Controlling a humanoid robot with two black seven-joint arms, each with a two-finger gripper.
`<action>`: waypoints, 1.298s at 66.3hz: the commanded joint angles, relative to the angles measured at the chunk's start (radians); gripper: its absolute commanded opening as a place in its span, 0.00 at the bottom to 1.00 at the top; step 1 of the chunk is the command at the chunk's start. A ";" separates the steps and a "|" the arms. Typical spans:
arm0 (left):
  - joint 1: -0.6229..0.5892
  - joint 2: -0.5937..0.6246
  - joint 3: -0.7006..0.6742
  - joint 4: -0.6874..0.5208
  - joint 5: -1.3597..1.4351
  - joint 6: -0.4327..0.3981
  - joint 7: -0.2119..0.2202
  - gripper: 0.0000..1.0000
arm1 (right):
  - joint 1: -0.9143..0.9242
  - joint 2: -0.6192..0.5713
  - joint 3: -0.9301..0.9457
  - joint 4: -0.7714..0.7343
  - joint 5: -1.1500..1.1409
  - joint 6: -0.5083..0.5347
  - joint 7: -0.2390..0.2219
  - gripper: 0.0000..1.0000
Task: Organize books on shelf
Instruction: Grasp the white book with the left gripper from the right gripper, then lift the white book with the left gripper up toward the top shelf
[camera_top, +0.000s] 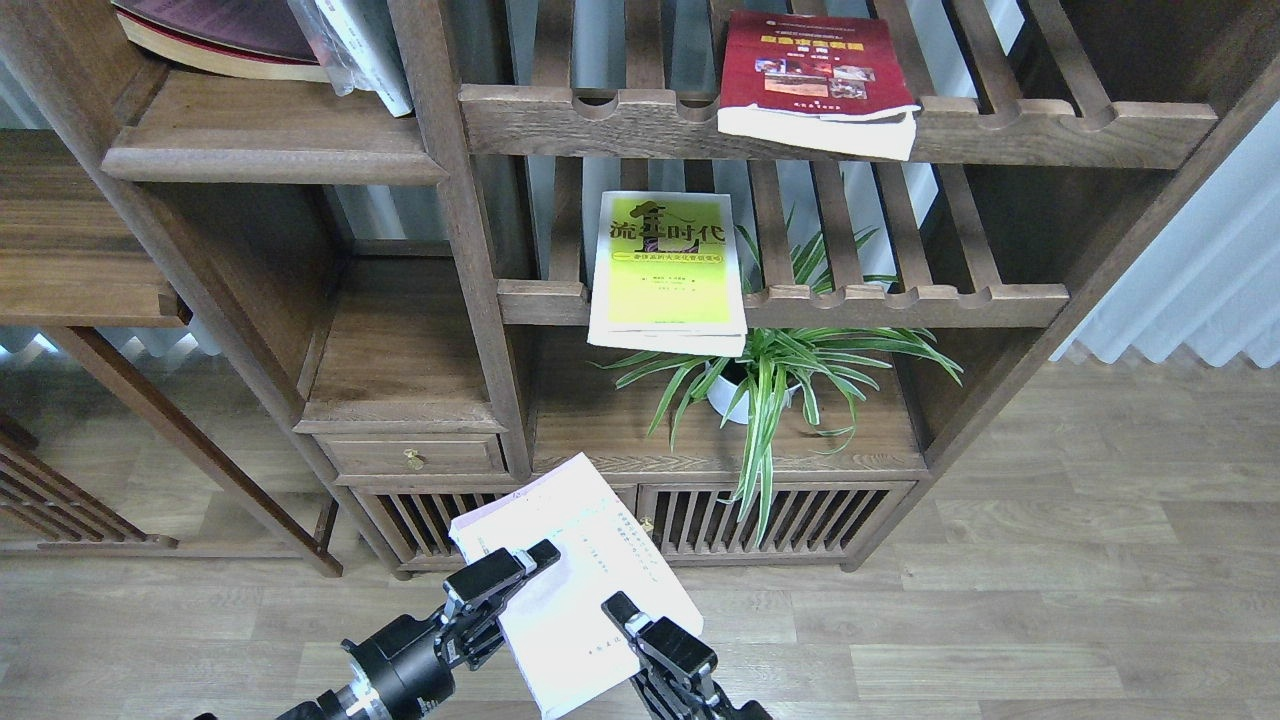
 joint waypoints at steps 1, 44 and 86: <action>-0.002 -0.004 0.003 -0.004 0.000 0.000 -0.006 0.05 | 0.000 0.007 -0.002 -0.001 -0.004 0.000 -0.001 0.05; 0.090 0.039 -0.126 -0.054 0.181 0.000 -0.041 0.05 | 0.036 -0.035 0.125 -0.192 0.007 0.000 0.015 0.95; 0.305 0.021 -0.503 -0.176 0.534 0.000 -0.041 0.05 | 0.113 -0.012 0.210 -0.273 0.014 0.000 0.032 0.98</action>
